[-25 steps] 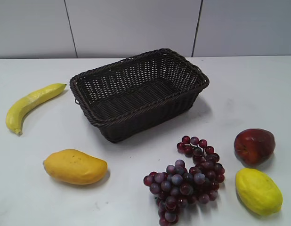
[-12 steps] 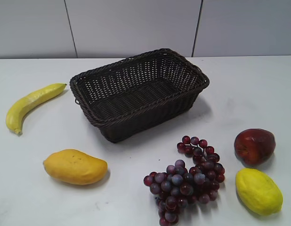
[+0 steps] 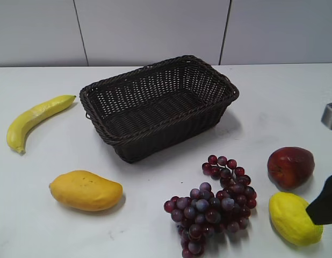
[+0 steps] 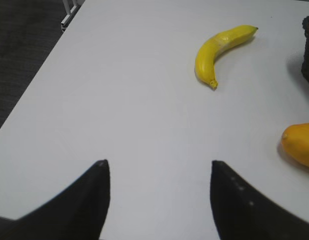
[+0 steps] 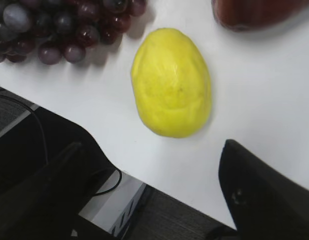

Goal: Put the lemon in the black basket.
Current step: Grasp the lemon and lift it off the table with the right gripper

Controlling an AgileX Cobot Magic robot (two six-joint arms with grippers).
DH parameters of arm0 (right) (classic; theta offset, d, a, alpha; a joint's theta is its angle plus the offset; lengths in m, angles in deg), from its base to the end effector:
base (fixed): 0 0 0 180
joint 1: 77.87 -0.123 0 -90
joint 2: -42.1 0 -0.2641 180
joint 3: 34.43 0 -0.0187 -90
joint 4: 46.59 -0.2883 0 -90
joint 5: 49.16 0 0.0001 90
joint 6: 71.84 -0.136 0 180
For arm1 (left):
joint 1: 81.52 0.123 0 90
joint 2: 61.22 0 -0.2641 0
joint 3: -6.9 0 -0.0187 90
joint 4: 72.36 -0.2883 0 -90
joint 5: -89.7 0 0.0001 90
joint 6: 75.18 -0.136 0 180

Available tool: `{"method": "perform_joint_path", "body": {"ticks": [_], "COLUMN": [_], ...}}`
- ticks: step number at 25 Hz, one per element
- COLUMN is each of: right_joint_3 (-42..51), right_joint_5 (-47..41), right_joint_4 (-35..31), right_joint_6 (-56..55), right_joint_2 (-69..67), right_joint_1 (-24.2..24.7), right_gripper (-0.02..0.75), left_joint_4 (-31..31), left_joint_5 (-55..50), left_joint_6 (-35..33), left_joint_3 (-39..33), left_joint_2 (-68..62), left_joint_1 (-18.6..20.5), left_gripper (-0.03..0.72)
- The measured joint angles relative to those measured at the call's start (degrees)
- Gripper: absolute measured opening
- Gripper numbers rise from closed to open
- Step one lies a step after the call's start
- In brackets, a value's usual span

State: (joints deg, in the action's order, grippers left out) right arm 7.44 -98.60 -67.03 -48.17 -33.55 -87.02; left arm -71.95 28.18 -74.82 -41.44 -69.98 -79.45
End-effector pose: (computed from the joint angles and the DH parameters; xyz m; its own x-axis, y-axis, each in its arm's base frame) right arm 0.2238 0.0726 0.1355 -0.9010 -0.3155 -0.2977 -0.3837 0.8998 0.2076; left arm 0.0902 0.0024 0.2703 -0.4784 -0.0270 -0.8778 -0.0352 0.9993 -0.0115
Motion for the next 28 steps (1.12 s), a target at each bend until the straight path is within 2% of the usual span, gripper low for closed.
{"method": "perform_joint_path", "body": {"ticks": [5, 12, 19, 22, 25, 28], "right_joint_3": [-0.2, -0.2, -0.5, -0.5, -1.5, -4.3], "right_joint_5": [5.3, 12.1, 15.8, 16.5, 15.8, 11.0], "right_joint_4": [3.6, 5.4, 5.3, 5.3, 5.3, 5.3], "right_joint_6": [0.4, 0.7, 2.7, 2.9, 2.0, 1.4], "right_joint_2": [-8.4, -16.7, -24.9, -26.3, -26.4, -26.4], "right_joint_1": [-4.6, -5.1, -8.7, -8.9, -8.9, -8.9], "right_gripper": [0.625, 0.625, 0.625, 0.621, 0.561, 0.547], "left_joint_4": [0.0, 0.0, 0.0, 0.0, 0.0, 0.0], "left_joint_5": [0.0, 0.0, 0.0, 0.0, 0.0, 0.0], "left_joint_6": [0.0, 0.0, 0.0, 0.0, 0.0, 0.0], "left_joint_3": [0.0, 0.0, 0.0, 0.0, 0.0, 0.0], "left_joint_2": [0.0, 0.0, 0.0, 0.0, 0.0, 0.0], "left_joint_1": [0.0, 0.0, 0.0, 0.0, 0.0, 0.0], "left_gripper": [0.470, 0.470, 0.470, 0.470, 0.470, 0.470]}}
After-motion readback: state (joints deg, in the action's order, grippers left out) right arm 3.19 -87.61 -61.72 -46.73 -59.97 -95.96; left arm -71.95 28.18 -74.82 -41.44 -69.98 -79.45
